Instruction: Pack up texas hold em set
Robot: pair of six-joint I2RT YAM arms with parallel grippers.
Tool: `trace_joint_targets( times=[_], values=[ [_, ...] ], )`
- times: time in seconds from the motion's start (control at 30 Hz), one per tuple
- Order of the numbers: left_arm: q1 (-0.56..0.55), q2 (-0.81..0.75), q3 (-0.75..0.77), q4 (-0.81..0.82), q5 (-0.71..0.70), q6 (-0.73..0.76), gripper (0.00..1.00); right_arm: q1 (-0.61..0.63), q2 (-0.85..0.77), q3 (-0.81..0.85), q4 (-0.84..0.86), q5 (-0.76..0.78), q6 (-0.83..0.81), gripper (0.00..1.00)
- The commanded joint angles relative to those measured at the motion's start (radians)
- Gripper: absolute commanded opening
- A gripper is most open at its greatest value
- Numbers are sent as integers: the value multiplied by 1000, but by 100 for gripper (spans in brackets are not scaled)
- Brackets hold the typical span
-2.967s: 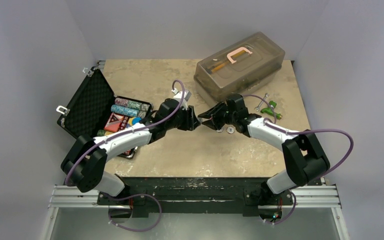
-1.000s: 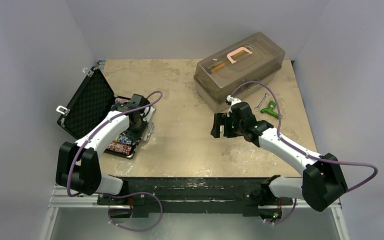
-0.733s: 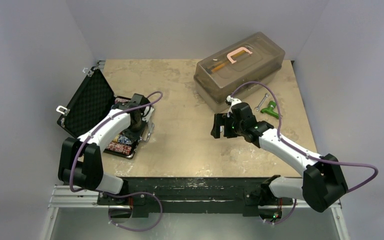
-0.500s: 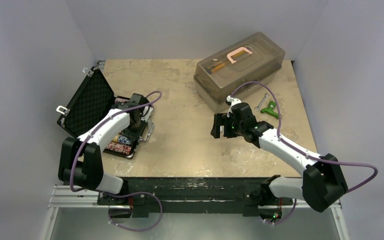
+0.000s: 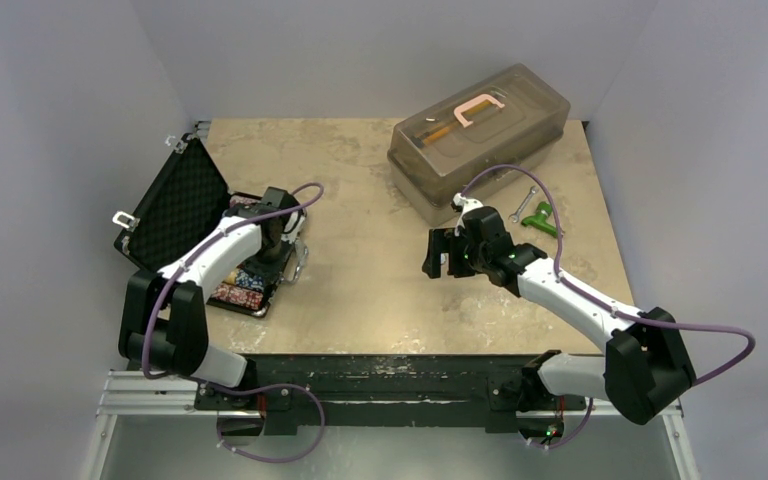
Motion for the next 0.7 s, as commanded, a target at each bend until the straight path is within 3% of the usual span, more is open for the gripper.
trace_joint_targets(
  times=[0.0, 0.17, 0.3, 0.4, 0.53, 0.67],
  values=[
    [9, -83, 26, 31, -76, -56, 35, -1, -27, -6, 13, 11, -22, 87],
    [8, -311, 56, 88, -121, -254, 36, -1, -39, -27, -2, 28, 8, 87],
    [9, -496, 8, 245, -6, -479, 40, -1, -73, -85, -11, 151, 146, 88],
    [9, -588, -94, 420, 66, -657, 55, -2, -99, -126, -22, 245, 261, 89],
    [10, -536, -136, 690, 239, -728, 64, -36, -109, -172, -14, 344, 381, 98],
    [9, -321, 71, 631, 436, -648, 62, -95, -31, -139, 9, 317, 315, 93]
  ],
)
